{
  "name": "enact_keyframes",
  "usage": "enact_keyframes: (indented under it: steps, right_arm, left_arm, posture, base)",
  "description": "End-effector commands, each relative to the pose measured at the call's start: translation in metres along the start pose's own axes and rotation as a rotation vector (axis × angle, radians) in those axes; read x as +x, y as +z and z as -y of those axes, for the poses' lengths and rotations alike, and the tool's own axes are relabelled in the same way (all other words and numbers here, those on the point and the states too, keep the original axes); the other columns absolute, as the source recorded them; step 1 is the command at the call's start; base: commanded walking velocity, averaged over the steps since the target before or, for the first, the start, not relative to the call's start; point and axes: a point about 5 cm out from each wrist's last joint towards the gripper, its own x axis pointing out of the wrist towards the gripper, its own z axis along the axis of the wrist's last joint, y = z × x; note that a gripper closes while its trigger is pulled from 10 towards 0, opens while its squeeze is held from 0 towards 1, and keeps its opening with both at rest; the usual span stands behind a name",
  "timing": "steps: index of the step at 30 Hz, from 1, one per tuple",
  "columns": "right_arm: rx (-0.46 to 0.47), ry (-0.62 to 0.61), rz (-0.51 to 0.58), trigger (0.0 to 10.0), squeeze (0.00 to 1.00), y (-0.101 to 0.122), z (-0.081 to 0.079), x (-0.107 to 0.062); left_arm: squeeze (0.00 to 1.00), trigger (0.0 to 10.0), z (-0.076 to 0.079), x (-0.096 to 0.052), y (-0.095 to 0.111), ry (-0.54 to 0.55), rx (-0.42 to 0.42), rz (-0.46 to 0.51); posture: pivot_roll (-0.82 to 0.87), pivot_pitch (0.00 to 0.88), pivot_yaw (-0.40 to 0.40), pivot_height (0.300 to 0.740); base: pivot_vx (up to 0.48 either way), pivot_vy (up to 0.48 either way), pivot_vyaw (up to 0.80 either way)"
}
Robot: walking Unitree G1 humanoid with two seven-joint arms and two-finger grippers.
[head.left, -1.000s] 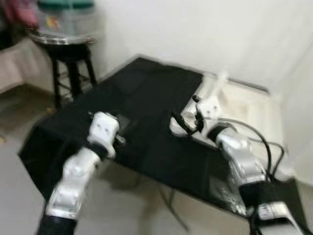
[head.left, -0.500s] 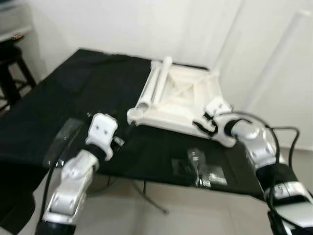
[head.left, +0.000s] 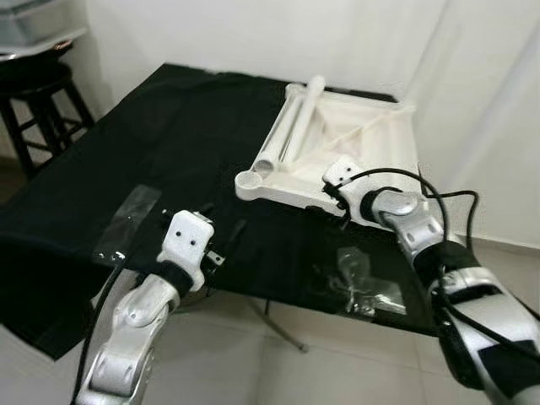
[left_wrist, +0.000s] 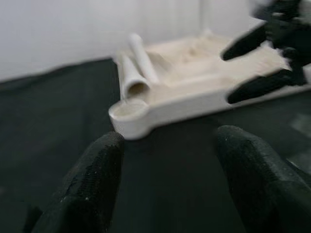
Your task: Building children table
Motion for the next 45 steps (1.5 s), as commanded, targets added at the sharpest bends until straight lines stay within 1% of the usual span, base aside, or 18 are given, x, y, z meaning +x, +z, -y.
enact_keyframes:
  steps: [1, 6, 12, 14, 19, 20, 23, 24, 25, 26, 27, 28, 29, 30, 37, 41, 43, 45]
  right_arm:
    - [0.0, 0.002, -0.01, 10.0, 0.0, -0.001, -0.003, 0.003]
    - [0.047, 0.011, -0.003, 10.0, 0.0, 0.004, -0.011, 0.01]
    - [0.013, -0.022, 0.001, 10.0, 0.0, 0.007, -0.012, 0.013]
    - [0.043, -0.015, 0.056, 10.0, 0.0, 0.014, -0.01, 0.012]
    - [0.115, -0.006, 0.067, 10.0, 0.0, 0.016, -0.005, 0.011]
    - [0.156, 0.038, 0.031, 10.0, 0.0, 0.013, -0.004, 0.009]
    - [0.143, 0.097, -0.004, 10.0, 0.0, 0.009, -0.007, 0.009]
    - [0.123, 0.184, -0.052, 10.0, 0.0, 0.004, -0.01, 0.007]
    - [0.114, 0.214, -0.069, 9.1, 0.0, 0.003, -0.011, 0.006]
    - [0.112, 0.229, -0.078, 6.9, 0.0, 0.003, -0.011, 0.006]
    - [0.112, 0.229, -0.078, 6.9, 0.0, 0.003, -0.011, 0.006]
    - [0.104, 0.242, -0.084, 2.0, 0.0, 0.002, -0.011, 0.005]
    - [0.104, 0.242, -0.084, 2.0, 0.0, 0.002, -0.011, 0.005]
    - [0.097, 0.253, -0.089, 0.0, 0.0, 0.002, -0.011, 0.005]
    - [0.063, 0.319, -0.067, 0.0, 0.0, 0.008, -0.008, 0.001]
    - [-0.04, 0.519, -0.012, 0.0, 0.0, 0.017, -0.005, -0.01]
    - [-0.055, 0.558, -0.009, 0.0, 0.0, 0.018, -0.005, -0.012]
    - [-0.128, 0.666, -0.03, 0.1, 0.0, 0.012, -0.007, -0.02]
  left_arm:
    - [0.0, 10.0, 0.005, -0.003, -0.001, -0.01, 0.007, -0.02]
    - [0.0, 10.0, 0.009, -0.012, -0.001, -0.013, -0.004, -0.045]
    - [0.0, 10.0, 0.011, -0.016, 0.0, -0.007, -0.015, -0.061]
    - [0.0, 10.0, 0.013, -0.018, 0.0, -0.008, -0.019, -0.069]
    - [0.0, 10.0, 0.017, -0.019, -0.001, -0.014, -0.025, -0.078]
    - [0.0, 10.0, 0.019, -0.019, -0.001, -0.02, -0.029, -0.083]
    - [0.0, 10.0, 0.019, -0.019, -0.001, -0.021, -0.03, -0.083]
    - [0.0, 10.0, 0.019, -0.018, 0.0, -0.021, -0.032, -0.084]
    - [0.0, 10.0, 0.019, -0.018, -0.001, -0.021, -0.031, -0.085]
    - [0.0, 10.0, 0.019, -0.018, -0.001, -0.021, -0.031, -0.086]
    - [0.0, 10.0, 0.019, -0.018, -0.001, -0.021, -0.031, -0.086]
    - [0.0, 10.0, 0.019, -0.017, -0.001, -0.021, -0.033, -0.086]
    - [0.0, 10.0, 0.019, -0.017, -0.001, -0.021, -0.033, -0.086]
    - [0.0, 10.0, 0.02, -0.017, -0.001, -0.021, -0.034, -0.086]
    - [0.0, 10.0, 0.021, -0.016, -0.001, -0.019, -0.036, -0.087]
    - [0.0, 10.0, 0.02, -0.014, -0.002, -0.011, -0.037, -0.087]
    - [0.0, 10.0, 0.02, -0.013, -0.003, -0.01, -0.038, -0.088]
    - [0.0, 10.0, 0.02, -0.012, -0.003, -0.014, -0.039, -0.086]
  posture:
    - [0.1, 0.197, -0.106, 0.74]
    - [0.11, 0.235, -0.105, 0.74]
    - [0.11, 0.252, -0.107, 0.74]
    - [0.11, 0.255, -0.106, 0.74]
    - [0.11, 0.256, -0.104, 0.74]
    - [0.11, 0.256, -0.104, 0.74]
    - [0.1, 0.257, -0.105, 0.74]
    - [0.1, 0.257, -0.107, 0.74]
    - [0.09, 0.255, -0.109, 0.74]
    - [0.09, 0.255, -0.109, 0.74]
    - [0.09, 0.255, -0.109, 0.74]
    - [0.09, 0.255, -0.11, 0.74]
    - [0.09, 0.255, -0.11, 0.74]
    - [0.09, 0.255, -0.11, 0.74]
    - [0.08, 0.249, -0.118, 0.74]
    - [0.07, 0.236, -0.119, 0.74]
    - [0.07, 0.236, -0.119, 0.74]
    - [0.06, 0.232, -0.12, 0.74]
  base:
    - [0.0, 0.0, 0.0]
    - [0.0, 0.0, 0.0]
    - [0.0, 0.0, 0.0]
    - [0.0, 0.0, 0.0]
    - [0.0, 0.0, 0.0]
    - [0.0, 0.0, 0.0]
    - [0.0, 0.0, 0.0]
    - [0.0, 0.0, 0.0]
    - [0.0, 0.0, 0.0]
    - [0.0, 0.0, 0.0]
    - [0.0, 0.0, 0.0]
    - [0.0, 0.0, 0.0]
    - [0.0, 0.0, 0.0]
    - [0.0, 0.0, 0.0]
    - [0.0, 0.0, 0.0]
    - [0.0, 0.0, 0.0]
    - [0.0, 0.0, 0.0]
    - [0.0, 0.0, 0.0]
